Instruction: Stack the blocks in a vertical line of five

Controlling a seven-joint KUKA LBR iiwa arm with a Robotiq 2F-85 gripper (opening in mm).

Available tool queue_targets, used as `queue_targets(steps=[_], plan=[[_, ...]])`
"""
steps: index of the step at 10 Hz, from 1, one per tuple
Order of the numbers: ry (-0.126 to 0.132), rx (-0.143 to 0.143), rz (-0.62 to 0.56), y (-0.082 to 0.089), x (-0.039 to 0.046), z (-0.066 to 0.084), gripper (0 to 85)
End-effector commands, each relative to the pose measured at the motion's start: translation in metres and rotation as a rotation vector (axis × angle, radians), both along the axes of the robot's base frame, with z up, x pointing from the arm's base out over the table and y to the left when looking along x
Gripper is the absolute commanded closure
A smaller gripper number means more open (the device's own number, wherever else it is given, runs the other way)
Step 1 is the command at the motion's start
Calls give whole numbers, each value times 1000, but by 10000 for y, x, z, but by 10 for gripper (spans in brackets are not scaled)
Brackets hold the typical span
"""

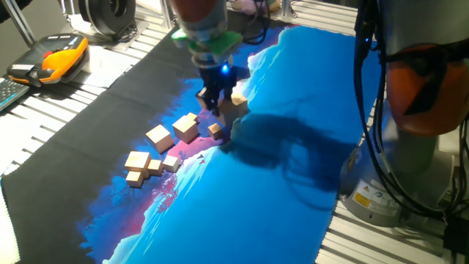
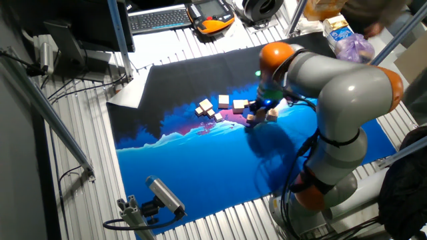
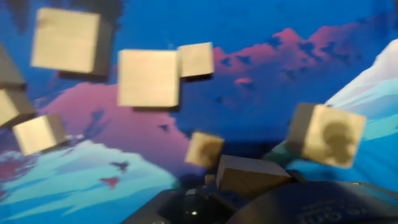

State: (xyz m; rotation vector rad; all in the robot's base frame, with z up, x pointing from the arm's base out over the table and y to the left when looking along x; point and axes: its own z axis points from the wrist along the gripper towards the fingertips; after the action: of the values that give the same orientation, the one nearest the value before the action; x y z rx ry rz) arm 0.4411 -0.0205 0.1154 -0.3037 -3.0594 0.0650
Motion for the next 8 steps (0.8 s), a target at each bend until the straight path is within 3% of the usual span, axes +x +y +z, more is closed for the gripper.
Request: queue_targets(steps=[1,3,5,6,7,8], plan=[[6,2,-1,-175,22,10,850],[6,21,-48,109,155,19,850],[10,21,-110,109,155,19,850],[-3,15,-140,109,155,19,850],[-37,8,-171,109,155,19,850],[-59,-23,-181,109,155,19,850]])
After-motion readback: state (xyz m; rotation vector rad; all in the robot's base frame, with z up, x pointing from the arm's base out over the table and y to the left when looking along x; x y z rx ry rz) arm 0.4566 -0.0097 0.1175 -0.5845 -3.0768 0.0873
